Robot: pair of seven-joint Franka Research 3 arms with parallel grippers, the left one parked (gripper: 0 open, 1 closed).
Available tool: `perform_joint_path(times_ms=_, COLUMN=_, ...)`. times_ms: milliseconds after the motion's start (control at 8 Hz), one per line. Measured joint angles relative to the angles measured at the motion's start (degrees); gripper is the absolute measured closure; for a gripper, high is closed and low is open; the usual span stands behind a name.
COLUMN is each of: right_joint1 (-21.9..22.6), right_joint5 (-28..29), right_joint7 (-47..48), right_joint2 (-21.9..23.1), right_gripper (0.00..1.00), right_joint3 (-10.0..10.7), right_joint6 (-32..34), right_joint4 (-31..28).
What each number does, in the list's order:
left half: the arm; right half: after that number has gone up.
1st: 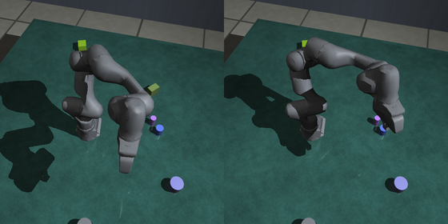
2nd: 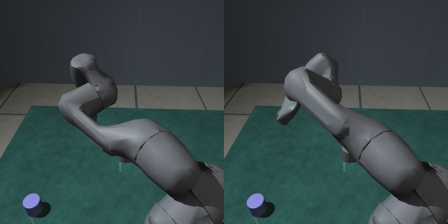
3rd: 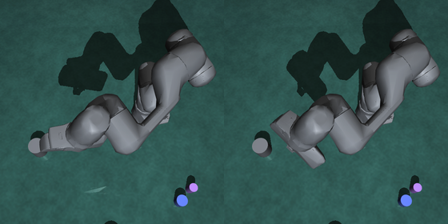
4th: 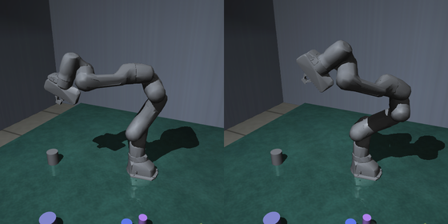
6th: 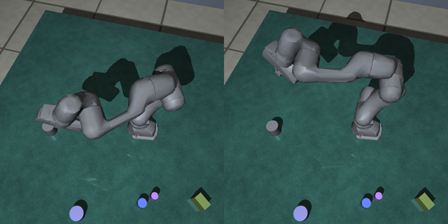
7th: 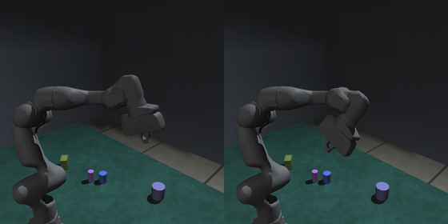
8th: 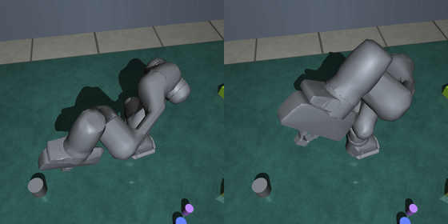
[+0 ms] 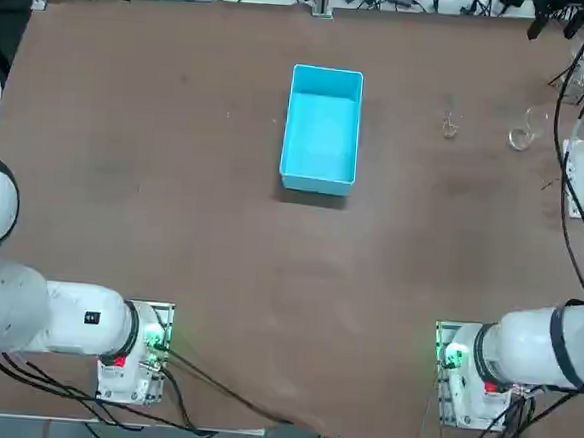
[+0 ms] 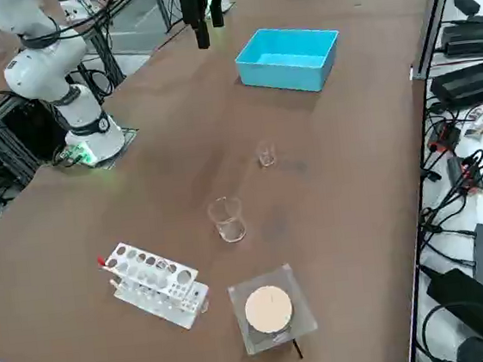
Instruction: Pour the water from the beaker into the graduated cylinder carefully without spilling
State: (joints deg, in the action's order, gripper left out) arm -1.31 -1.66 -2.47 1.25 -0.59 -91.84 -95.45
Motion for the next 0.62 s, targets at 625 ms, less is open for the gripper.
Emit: perform_joint_path(times_ms=625, right_joint1=0.0, right_joint5=0.0, right_joint7=0.0, right_joint2=-0.3, right_gripper=0.0, right_joint3=0.0, right_joint6=1.3, right_joint4=0.1)
